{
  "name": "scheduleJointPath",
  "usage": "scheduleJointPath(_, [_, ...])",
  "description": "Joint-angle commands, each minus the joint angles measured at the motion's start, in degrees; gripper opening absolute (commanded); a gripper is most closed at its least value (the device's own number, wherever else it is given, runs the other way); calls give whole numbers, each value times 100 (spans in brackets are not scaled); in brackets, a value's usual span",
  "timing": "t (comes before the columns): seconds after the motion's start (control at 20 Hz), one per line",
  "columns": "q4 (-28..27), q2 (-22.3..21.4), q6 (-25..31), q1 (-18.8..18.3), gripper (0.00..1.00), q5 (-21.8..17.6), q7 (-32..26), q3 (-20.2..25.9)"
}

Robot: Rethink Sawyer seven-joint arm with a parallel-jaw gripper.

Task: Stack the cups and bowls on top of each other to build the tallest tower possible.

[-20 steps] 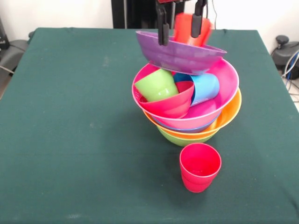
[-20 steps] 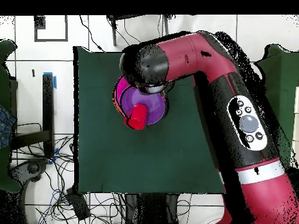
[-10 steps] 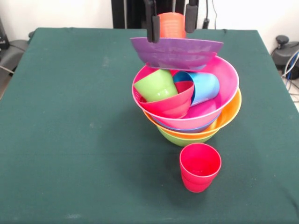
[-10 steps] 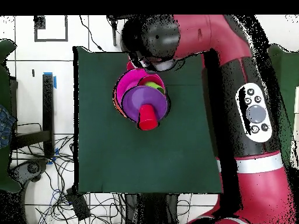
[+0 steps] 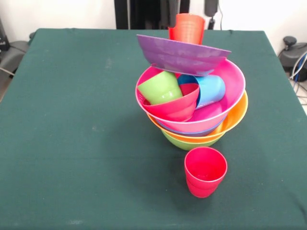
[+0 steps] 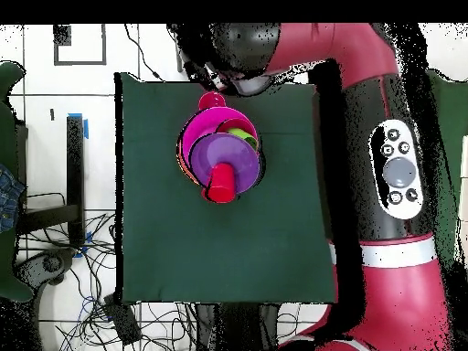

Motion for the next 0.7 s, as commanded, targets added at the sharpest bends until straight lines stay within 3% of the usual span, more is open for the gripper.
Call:
scheduleJointPath(0.05, [433,106,185,232,100,25,-1185,-217])
scheduleJointPath(0.7, [-250,733,10,329,100,79,-1189,-231])
